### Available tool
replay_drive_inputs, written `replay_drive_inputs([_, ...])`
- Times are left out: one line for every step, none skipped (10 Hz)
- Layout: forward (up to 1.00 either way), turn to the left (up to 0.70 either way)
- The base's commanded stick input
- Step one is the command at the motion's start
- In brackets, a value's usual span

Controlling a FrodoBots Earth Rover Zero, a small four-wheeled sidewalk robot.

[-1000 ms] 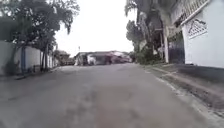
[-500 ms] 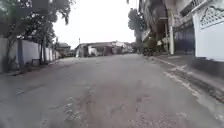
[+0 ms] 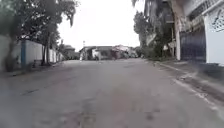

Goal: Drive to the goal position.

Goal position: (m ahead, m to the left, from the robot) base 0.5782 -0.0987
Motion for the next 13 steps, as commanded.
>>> replay_drive_inputs([1.00, -0.19])
replay_drive_inputs([1.00, -0.22])
replay_drive_inputs([1.00, -0.25])
replay_drive_inputs([1.00, -0.27])
replay_drive_inputs([1.00, -0.30])
replay_drive_inputs([1.00, -0.33])
replay_drive_inputs([1.00, -0.36])
replay_drive_inputs([1.00, -0.36])
replay_drive_inputs([1.00, -0.36])
replay_drive_inputs([1.00, -0.36])
replay_drive_inputs([1.00, -0.36])
replay_drive_inputs([1.00, -0.36])
replay_drive_inputs([1.00, -0.36])
